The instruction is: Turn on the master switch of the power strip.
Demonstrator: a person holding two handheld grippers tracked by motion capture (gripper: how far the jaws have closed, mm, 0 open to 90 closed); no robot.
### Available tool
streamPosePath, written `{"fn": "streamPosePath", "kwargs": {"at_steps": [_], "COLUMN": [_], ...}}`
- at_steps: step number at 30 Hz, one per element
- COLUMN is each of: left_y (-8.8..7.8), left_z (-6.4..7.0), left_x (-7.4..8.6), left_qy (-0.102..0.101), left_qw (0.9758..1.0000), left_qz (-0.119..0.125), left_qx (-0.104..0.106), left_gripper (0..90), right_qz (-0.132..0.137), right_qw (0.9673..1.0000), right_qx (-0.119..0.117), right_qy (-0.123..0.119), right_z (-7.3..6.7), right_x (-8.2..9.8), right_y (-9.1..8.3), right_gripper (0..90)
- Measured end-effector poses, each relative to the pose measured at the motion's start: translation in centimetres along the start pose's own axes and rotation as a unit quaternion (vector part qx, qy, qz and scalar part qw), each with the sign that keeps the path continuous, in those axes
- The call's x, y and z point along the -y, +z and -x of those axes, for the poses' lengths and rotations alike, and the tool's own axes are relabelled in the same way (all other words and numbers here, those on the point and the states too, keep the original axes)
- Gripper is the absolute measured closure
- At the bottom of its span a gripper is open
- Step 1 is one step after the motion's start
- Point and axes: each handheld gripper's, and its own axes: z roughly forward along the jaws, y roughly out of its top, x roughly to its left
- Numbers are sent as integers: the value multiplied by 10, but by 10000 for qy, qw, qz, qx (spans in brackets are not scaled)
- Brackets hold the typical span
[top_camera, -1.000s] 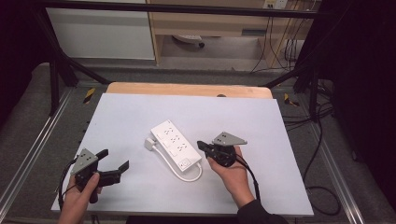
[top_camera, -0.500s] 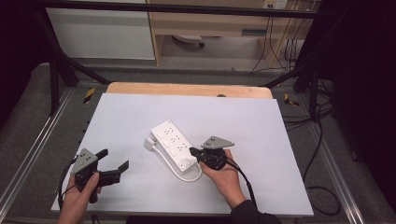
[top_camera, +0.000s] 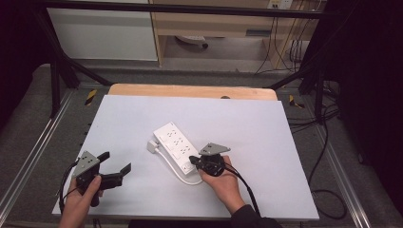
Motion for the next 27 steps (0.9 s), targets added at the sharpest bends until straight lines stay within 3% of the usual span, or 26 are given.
{"fn": "streamPosePath", "kwargs": {"at_steps": [27], "left_y": [0], "left_z": [0], "left_x": [0], "left_qy": [1], "left_qw": [10000], "left_qz": [-8], "left_qx": [8], "left_gripper": [56], "right_qz": [-91], "right_qw": [9999], "right_qx": [-88], "right_qy": [-75], "right_z": [-11], "right_x": [4], "right_y": [6], "right_gripper": [900]}}
